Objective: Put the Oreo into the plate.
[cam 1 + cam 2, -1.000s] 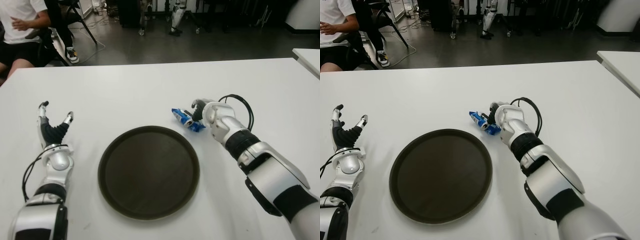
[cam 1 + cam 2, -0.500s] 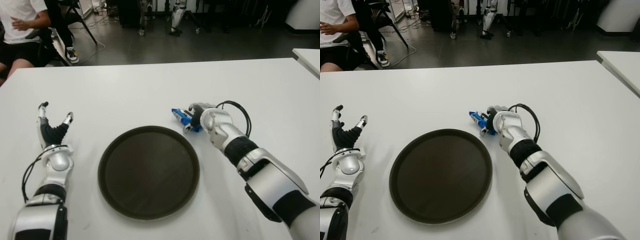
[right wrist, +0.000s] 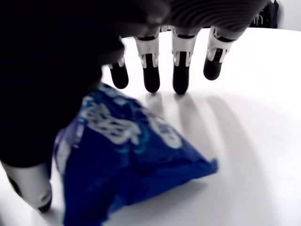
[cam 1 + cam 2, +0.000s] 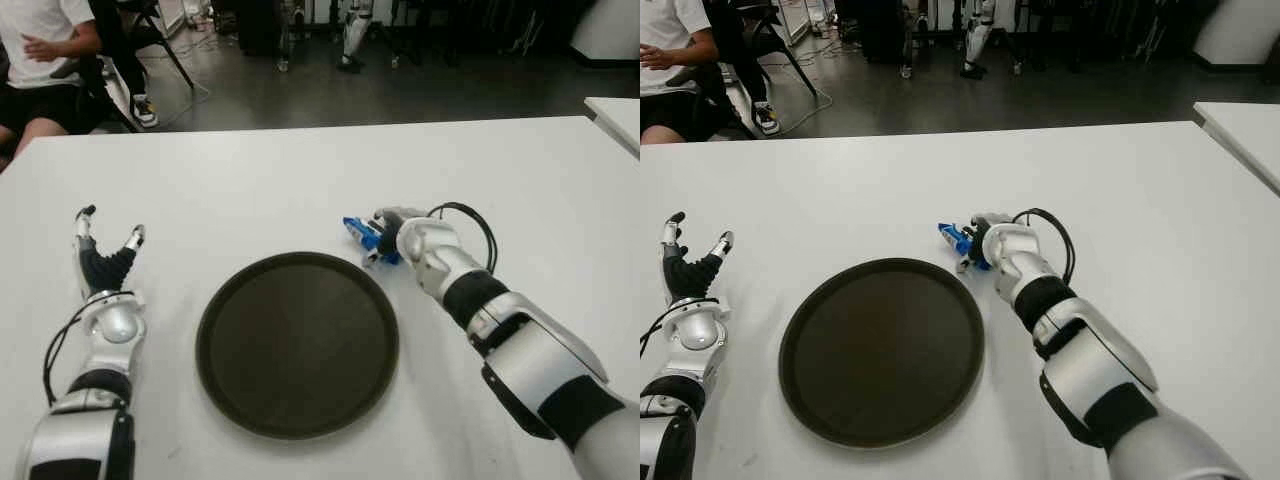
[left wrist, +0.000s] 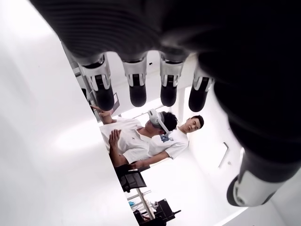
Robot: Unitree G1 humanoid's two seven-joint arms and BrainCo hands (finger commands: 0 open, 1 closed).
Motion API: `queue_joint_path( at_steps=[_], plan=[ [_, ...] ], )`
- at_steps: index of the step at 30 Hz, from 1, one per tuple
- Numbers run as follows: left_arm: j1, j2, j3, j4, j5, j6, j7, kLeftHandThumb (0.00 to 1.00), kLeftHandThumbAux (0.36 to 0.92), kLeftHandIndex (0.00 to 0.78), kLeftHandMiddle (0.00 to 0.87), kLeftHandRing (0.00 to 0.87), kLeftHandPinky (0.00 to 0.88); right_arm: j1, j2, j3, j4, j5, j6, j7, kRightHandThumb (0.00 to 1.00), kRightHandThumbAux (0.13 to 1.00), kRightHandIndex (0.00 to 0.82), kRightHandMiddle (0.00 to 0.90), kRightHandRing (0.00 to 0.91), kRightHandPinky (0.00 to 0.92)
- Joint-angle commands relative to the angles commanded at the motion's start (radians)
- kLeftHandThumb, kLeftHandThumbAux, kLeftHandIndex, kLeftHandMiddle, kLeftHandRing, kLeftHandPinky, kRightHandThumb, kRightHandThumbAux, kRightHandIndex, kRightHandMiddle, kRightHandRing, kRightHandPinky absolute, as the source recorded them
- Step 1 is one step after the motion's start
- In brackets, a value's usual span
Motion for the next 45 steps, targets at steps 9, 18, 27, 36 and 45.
queue_joint_path(
  at_steps=[9, 18, 27, 36, 45],
  plan=[
    [0.005, 0.001, -0.001, -0.008, 0.003, 0.003, 0.003, 0.0, 0.669, 0.0, 0.0, 0.0, 0.0, -0.002, 0.004, 0.0, 0.001, 0.001, 0.01, 0.004, 0.0, 0.645, 0.16, 0.156, 0.142, 0.12],
    [0.004, -0.003, 0.006, -0.01, -0.007, 0.009, -0.002, 0.0, 0.669, 0.0, 0.0, 0.0, 0.003, 0.0, 0.014, -0.006, 0.015, 0.004, 0.018, -0.018, 0.0, 0.633, 0.107, 0.13, 0.122, 0.129],
    [0.005, -0.004, 0.005, -0.012, -0.007, 0.007, 0.002, 0.0, 0.679, 0.0, 0.002, 0.0, 0.0, -0.004, 0.02, -0.008, 0.02, 0.001, 0.026, -0.013, 0.0, 0.623, 0.109, 0.131, 0.126, 0.144],
    [0.004, -0.004, 0.002, -0.01, -0.002, 0.008, 0.009, 0.0, 0.659, 0.0, 0.0, 0.0, 0.0, -0.007, 0.02, 0.0, 0.019, -0.007, 0.034, -0.011, 0.0, 0.63, 0.112, 0.137, 0.136, 0.146],
    [0.0, 0.004, 0.004, 0.0, -0.004, 0.02, 0.006, 0.0, 0.666, 0.004, 0.007, 0.0, 0.01, 0.023, 0.006, 0.015, -0.007, -0.042, 0.014, -0.145, 0.051, 0.639, 0.14, 0.14, 0.127, 0.126]
  ],
)
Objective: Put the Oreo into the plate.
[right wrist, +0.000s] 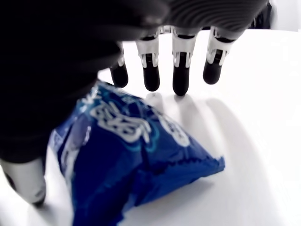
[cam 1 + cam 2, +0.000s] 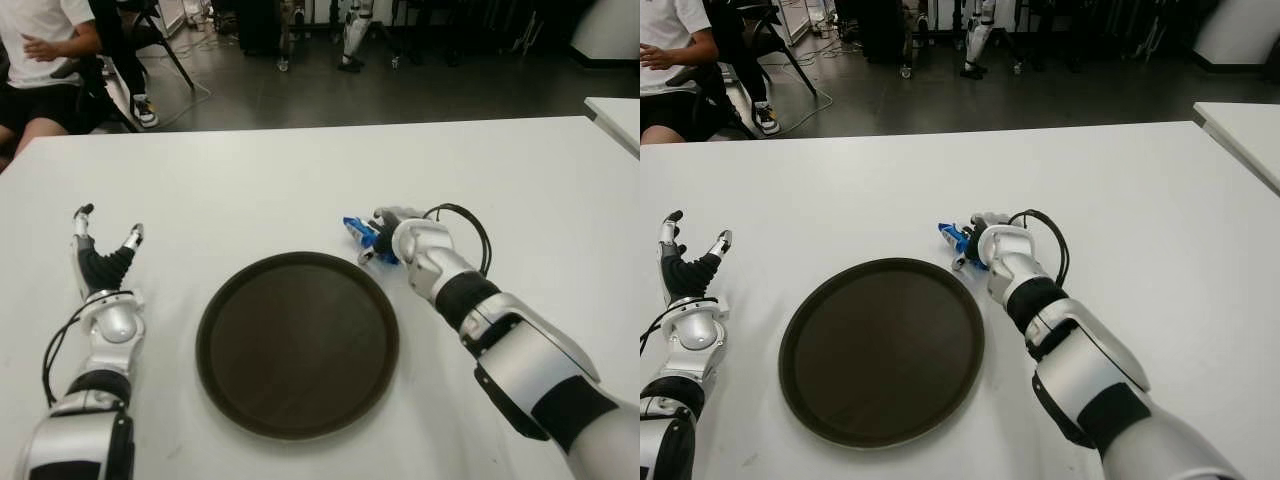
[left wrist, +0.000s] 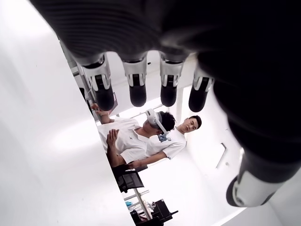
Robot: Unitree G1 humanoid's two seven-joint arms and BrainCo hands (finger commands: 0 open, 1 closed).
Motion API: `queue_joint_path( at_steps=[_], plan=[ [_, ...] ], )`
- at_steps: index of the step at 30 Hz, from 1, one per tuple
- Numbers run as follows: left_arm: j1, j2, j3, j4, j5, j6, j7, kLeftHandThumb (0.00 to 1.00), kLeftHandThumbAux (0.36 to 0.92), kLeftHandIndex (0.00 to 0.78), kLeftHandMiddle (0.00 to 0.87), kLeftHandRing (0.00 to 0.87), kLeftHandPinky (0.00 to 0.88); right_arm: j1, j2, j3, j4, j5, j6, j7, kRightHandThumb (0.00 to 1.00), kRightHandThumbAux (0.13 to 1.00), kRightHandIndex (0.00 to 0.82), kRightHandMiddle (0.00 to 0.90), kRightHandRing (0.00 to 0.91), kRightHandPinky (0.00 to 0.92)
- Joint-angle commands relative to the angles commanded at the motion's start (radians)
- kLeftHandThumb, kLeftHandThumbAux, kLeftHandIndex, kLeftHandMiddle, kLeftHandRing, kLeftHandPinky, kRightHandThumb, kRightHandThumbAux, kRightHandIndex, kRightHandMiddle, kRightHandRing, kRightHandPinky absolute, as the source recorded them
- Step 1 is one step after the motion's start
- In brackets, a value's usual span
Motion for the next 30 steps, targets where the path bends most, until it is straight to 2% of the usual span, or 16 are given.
queue_joint_path(
  at_steps=[2, 3, 5, 6, 9, 13, 17, 23, 30],
  plan=[
    [0.001, 0.001, -0.003, 0.0, 0.003, 0.001, 0.0, 0.0, 0.664, 0.004, 0.007, 0.0, 0.005, 0.015, -0.006, 0.001, -0.017, -0.012, -0.008, -0.069, 0.144, 0.679, 0.258, 0.208, 0.153, 0.104],
    [0.001, 0.001, -0.004, 0.0, 0.004, 0.002, -0.001, 0.0, 0.662, 0.004, 0.006, 0.0, 0.003, 0.021, -0.008, 0.002, -0.023, -0.015, -0.012, -0.095, 0.338, 0.695, 0.318, 0.254, 0.167, 0.097],
    [0.001, 0.002, -0.005, -0.001, 0.005, 0.001, -0.003, 0.0, 0.661, 0.003, 0.005, 0.0, 0.001, 0.028, -0.01, -0.001, -0.027, -0.016, -0.018, -0.139, 0.507, 0.709, 0.37, 0.293, 0.18, 0.092],
    [0.001, 0.002, -0.006, -0.001, 0.006, 0.001, -0.003, 0.0, 0.659, 0.002, 0.003, 0.0, 0.001, 0.032, -0.011, -0.003, -0.028, -0.016, -0.021, -0.159, 0.573, 0.713, 0.391, 0.325, 0.199, 0.099],
    [0.002, 0.003, -0.008, -0.002, 0.008, -0.002, -0.005, 0.0, 0.653, 0.0, 0.001, 0.0, 0.0, 0.039, -0.009, -0.012, -0.027, -0.013, -0.028, -0.218, 0.656, 0.717, 0.42, 0.392, 0.247, 0.142],
    [0.005, 0.001, -0.006, -0.005, 0.006, -0.016, -0.007, 0.0, 0.656, 0.0, 0.0, 0.0, 0.0, 0.045, 0.003, -0.063, -0.011, 0.024, -0.056, -0.309, 0.691, 0.716, 0.434, 0.439, 0.264, 0.196],
    [0.005, -0.001, -0.003, -0.006, 0.001, -0.02, -0.011, 0.0, 0.667, 0.0, 0.0, 0.0, 0.0, 0.045, 0.013, -0.089, 0.002, 0.043, -0.07, -0.333, 0.701, 0.715, 0.439, 0.446, 0.252, 0.227],
    [0.003, -0.003, 0.002, -0.005, -0.005, -0.024, -0.017, 0.0, 0.676, 0.0, 0.0, 0.0, 0.0, 0.046, 0.023, -0.128, 0.014, 0.071, -0.092, -0.348, 0.706, 0.715, 0.441, 0.452, 0.246, 0.187],
    [0.004, 0.0, -0.004, -0.005, 0.006, -0.019, 0.001, 0.0, 0.682, 0.0, 0.001, 0.0, 0.0, 0.046, 0.028, -0.144, 0.016, 0.08, -0.096, -0.344, 0.706, 0.715, 0.44, 0.414, 0.229, 0.148]
  ],
)
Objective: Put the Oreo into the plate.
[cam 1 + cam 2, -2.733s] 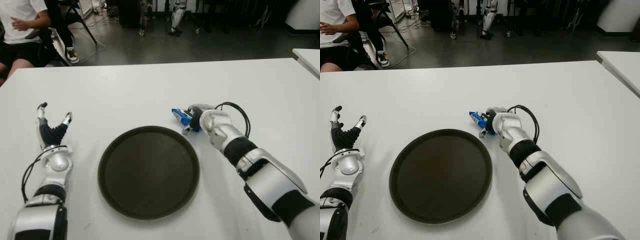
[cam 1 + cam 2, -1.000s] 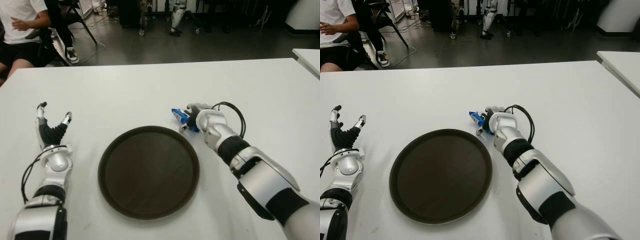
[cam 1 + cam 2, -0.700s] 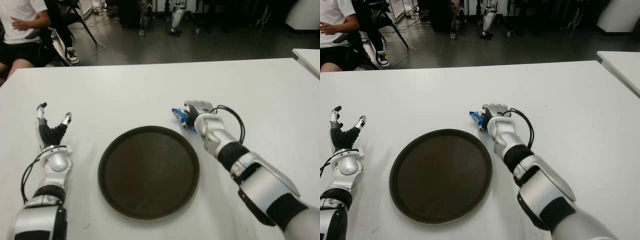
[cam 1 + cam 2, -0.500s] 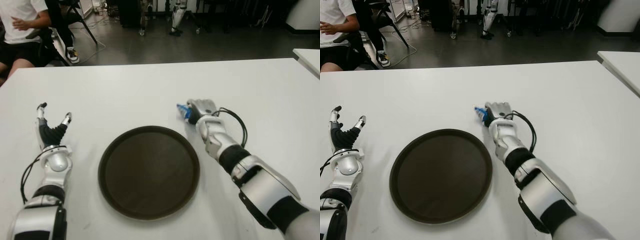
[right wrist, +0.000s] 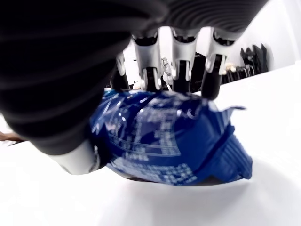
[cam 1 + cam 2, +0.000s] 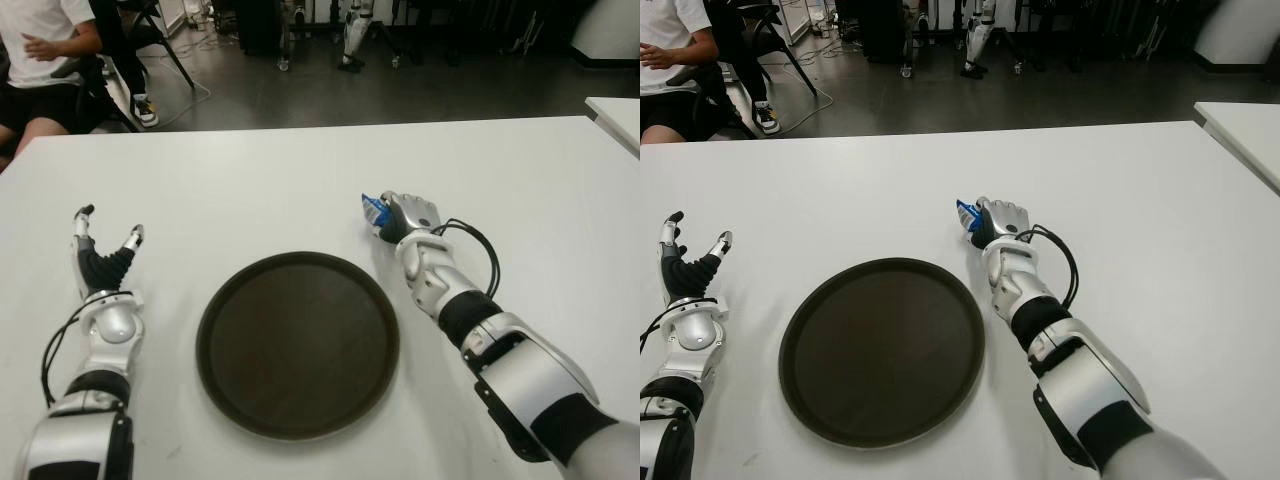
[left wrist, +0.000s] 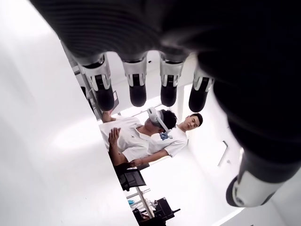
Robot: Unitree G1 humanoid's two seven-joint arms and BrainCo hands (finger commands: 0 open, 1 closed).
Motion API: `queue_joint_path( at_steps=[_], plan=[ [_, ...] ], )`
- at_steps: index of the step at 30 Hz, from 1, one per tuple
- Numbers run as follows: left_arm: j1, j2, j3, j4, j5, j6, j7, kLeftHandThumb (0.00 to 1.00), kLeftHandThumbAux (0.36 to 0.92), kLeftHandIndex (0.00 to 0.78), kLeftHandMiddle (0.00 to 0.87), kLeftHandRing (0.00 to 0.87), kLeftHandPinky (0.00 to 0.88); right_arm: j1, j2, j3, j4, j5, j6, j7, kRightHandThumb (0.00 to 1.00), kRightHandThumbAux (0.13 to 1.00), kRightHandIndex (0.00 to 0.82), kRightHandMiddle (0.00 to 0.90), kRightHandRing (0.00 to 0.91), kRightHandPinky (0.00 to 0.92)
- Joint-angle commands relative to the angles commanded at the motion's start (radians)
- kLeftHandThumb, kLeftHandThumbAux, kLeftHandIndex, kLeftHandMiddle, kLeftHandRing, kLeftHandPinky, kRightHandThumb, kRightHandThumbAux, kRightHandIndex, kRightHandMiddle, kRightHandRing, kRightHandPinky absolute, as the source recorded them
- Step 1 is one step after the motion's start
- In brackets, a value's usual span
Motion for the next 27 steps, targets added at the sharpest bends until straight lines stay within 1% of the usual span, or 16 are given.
queue_joint_path(
  at_steps=[7, 12, 16, 23, 27],
  plan=[
    [-0.002, 0.0, 0.002, 0.003, -0.001, 0.012, 0.009, 0.0, 0.663, 0.002, 0.002, 0.0, 0.0, 0.003, 0.001, -0.009, 0.0, 0.003, -0.011, 0.0, 0.706, 0.714, 0.442, 0.399, 0.211, 0.128],
    [-0.006, -0.005, 0.011, 0.001, -0.014, 0.019, 0.0, 0.0, 0.657, 0.005, 0.002, 0.0, 0.004, 0.0, 0.005, -0.027, 0.001, 0.019, -0.011, 0.017, 0.703, 0.714, 0.439, 0.346, 0.197, 0.127],
    [-0.005, -0.004, 0.007, 0.001, -0.012, 0.02, 0.001, 0.0, 0.67, 0.007, 0.007, 0.003, 0.006, 0.0, 0.006, -0.038, 0.003, 0.033, -0.016, 0.02, 0.703, 0.715, 0.438, 0.312, 0.195, 0.147],
    [-0.004, -0.001, -0.003, 0.001, -0.004, 0.021, 0.006, 0.0, 0.666, 0.01, 0.009, 0.0, 0.0, -0.002, 0.007, -0.047, 0.007, 0.046, -0.019, 0.026, 0.704, 0.715, 0.437, 0.272, 0.189, 0.151],
    [-0.004, -0.001, -0.003, 0.002, -0.003, 0.022, 0.006, 0.0, 0.661, 0.004, 0.002, 0.0, 0.0, 0.003, 0.005, -0.051, 0.001, 0.052, -0.026, 0.021, 0.704, 0.714, 0.437, 0.262, 0.196, 0.186]
  ],
)
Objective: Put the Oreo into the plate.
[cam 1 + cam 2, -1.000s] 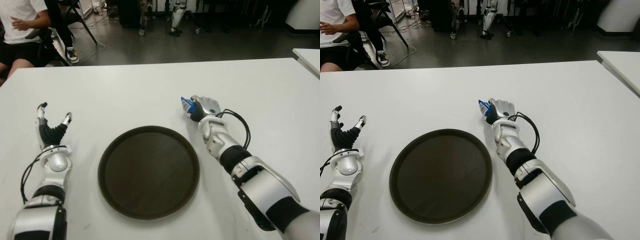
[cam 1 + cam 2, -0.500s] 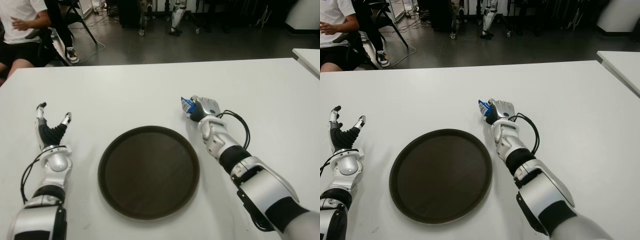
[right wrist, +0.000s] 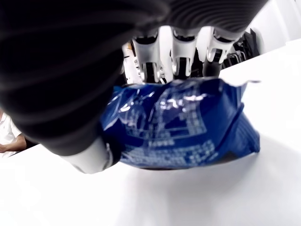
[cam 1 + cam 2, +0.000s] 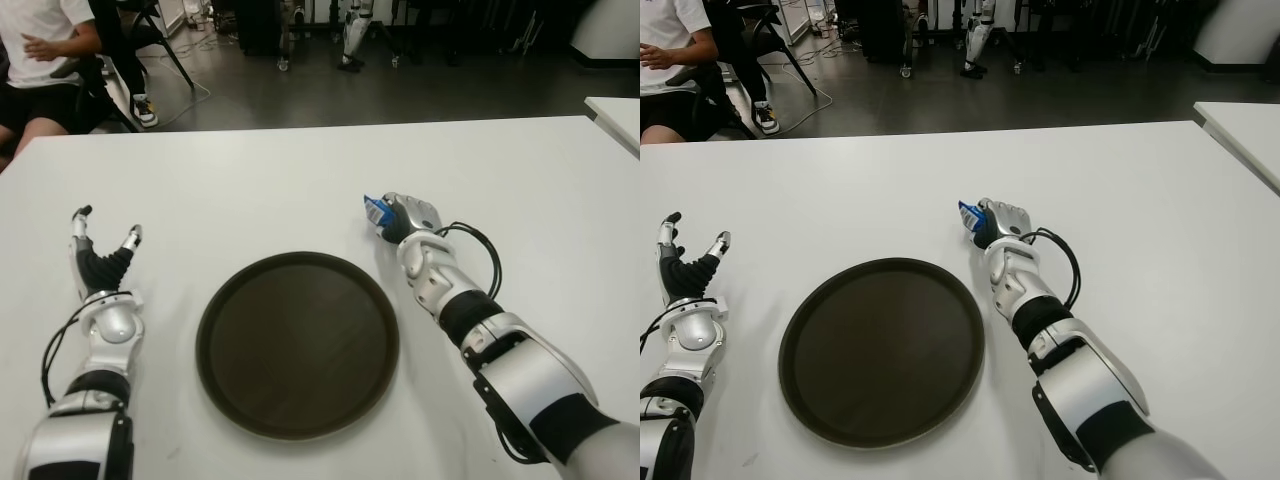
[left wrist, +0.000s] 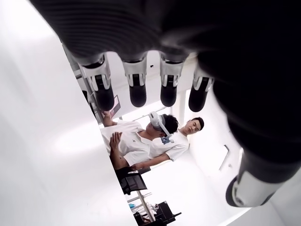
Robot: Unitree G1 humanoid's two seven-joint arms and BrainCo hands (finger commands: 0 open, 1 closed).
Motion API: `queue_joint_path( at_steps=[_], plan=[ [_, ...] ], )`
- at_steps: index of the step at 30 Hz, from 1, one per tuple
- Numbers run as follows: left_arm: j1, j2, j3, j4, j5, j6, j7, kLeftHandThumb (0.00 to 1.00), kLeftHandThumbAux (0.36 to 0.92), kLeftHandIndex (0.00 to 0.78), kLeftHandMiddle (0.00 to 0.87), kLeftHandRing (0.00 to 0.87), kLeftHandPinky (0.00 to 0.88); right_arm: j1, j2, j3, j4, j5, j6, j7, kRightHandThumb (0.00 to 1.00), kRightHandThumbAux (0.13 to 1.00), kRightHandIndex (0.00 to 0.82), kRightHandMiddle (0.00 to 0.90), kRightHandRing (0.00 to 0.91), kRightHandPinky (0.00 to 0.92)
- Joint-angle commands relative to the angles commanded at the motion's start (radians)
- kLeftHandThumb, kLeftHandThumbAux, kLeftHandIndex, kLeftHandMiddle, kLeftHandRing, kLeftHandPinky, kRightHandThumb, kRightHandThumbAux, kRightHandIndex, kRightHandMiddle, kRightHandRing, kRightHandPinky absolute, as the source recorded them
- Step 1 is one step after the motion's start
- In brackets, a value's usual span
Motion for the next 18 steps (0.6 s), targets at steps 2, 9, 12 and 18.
queue_joint_path(
  at_steps=[2, 9, 12, 18],
  plan=[
    [-0.001, -0.001, 0.0, 0.002, 0.0, 0.001, -0.001, 0.0, 0.66, 0.002, 0.0, 0.0, 0.0, 0.001, -0.001, -0.001, 0.002, 0.004, -0.006, -0.005, 0.705, 0.714, 0.437, 0.257, 0.198, 0.201],
    [-0.002, 0.0, 0.001, 0.005, -0.002, 0.0, -0.007, 0.0, 0.638, 0.0, 0.0, 0.0, 0.0, 0.009, -0.002, -0.016, -0.001, 0.016, -0.033, -0.028, 0.704, 0.713, 0.437, 0.269, 0.216, 0.26],
    [-0.003, 0.003, 0.003, 0.009, -0.005, 0.0, -0.013, 0.0, 0.629, 0.0, 0.0, 0.0, 0.0, 0.013, -0.001, -0.03, -0.002, 0.027, -0.054, -0.041, 0.705, 0.712, 0.438, 0.318, 0.226, 0.262],
    [-0.011, 0.017, 0.007, 0.026, -0.01, 0.003, -0.041, 0.0, 0.654, 0.005, 0.001, 0.0, 0.0, 0.074, -0.011, -0.157, -0.075, 0.167, -0.228, -0.055, 0.713, 0.71, 0.443, 0.524, 0.393, 0.515]
  ],
)
